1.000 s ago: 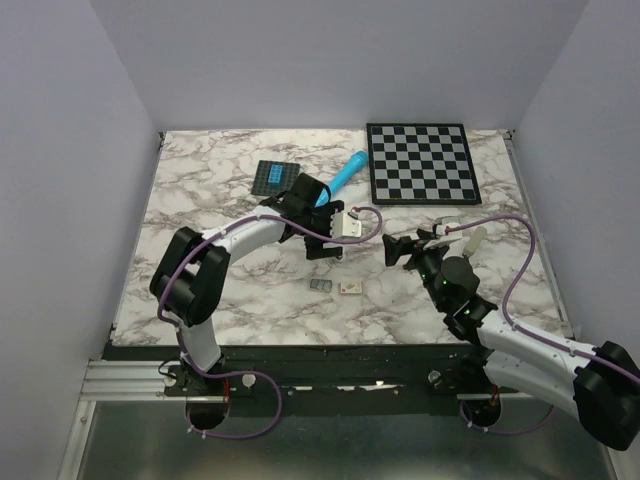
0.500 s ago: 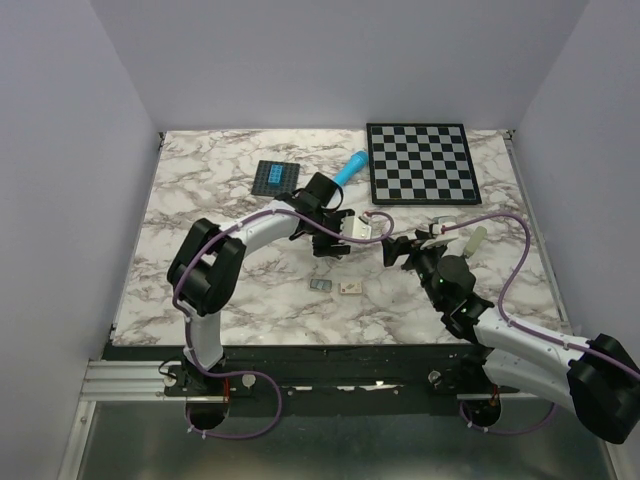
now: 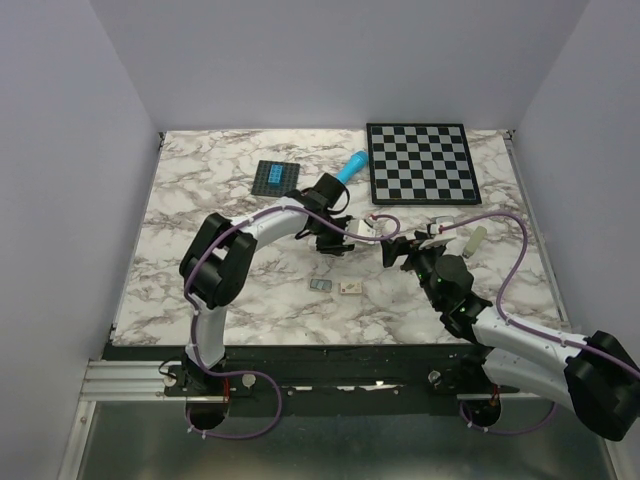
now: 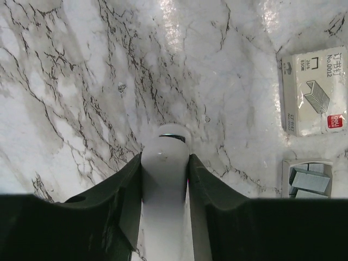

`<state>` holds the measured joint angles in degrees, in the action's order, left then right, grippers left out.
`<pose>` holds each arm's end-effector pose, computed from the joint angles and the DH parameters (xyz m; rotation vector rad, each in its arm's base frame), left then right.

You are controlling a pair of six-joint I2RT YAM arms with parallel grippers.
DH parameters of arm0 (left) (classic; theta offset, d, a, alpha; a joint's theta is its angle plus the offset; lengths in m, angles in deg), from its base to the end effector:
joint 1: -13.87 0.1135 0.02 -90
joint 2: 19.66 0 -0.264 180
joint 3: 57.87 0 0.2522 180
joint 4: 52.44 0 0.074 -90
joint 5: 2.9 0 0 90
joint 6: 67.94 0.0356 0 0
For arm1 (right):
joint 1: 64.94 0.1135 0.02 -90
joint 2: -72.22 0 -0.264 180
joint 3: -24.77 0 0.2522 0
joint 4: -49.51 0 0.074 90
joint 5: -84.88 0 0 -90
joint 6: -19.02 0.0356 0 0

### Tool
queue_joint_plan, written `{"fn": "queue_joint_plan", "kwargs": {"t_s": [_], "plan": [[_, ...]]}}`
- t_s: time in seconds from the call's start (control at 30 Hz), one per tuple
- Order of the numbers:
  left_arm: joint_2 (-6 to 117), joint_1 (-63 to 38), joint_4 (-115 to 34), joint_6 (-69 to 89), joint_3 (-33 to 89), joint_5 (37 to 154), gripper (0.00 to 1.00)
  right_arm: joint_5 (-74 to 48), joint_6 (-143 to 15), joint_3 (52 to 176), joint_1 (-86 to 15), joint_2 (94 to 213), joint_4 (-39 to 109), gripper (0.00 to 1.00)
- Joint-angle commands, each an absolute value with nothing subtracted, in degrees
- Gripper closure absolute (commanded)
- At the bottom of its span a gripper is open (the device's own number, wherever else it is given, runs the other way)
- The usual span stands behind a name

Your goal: Load the staples into the stapler

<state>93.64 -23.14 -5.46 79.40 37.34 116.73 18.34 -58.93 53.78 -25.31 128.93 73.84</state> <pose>0.3155 -0.2599 0.1825 1.9877 1.6373 -0.5690 0.1668 0.1198 0.2107 -0.0775 1.6349 0.3599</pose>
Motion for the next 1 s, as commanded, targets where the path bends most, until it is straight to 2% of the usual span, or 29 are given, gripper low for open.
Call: {"fn": "queue_joint_plan", "kwargs": {"t_s": [0.0, 0.1, 0.3, 0.53, 0.77, 0.97], "plan": [[94.60, -23.48, -3.43, 80.68, 39.73, 120.41, 0.70, 19.23, -58.94, 54.53, -25.48, 129.44, 76.62, 0.00], [93.03, -23.39, -3.87, 80.42, 39.39, 121.46, 0.86, 18.35, -58.94, 54.79, -25.48, 129.44, 76.27, 0.00], [85.84, -23.22, -13.25, 73.23, 34.57, 124.54, 1.00, 13.69, -57.10, 58.29, -25.48, 129.00, 71.88, 0.00], [73.87, -23.04, -43.38, 49.69, 20.68, 125.08, 1.00, 10.79, -53.76, 64.71, -25.57, 125.67, 60.37, 0.01], [64.02, -23.39, -78.42, 27.20, 4.77, 121.56, 1.00, 5.70, -49.10, 68.67, -25.57, 122.32, 51.15, 0.18], [58.84, -25.06, -87.62, 20.84, -1.83, 119.36, 1.00, 1.30, -45.94, 70.26, -25.57, 121.70, 48.94, 0.29]]}}
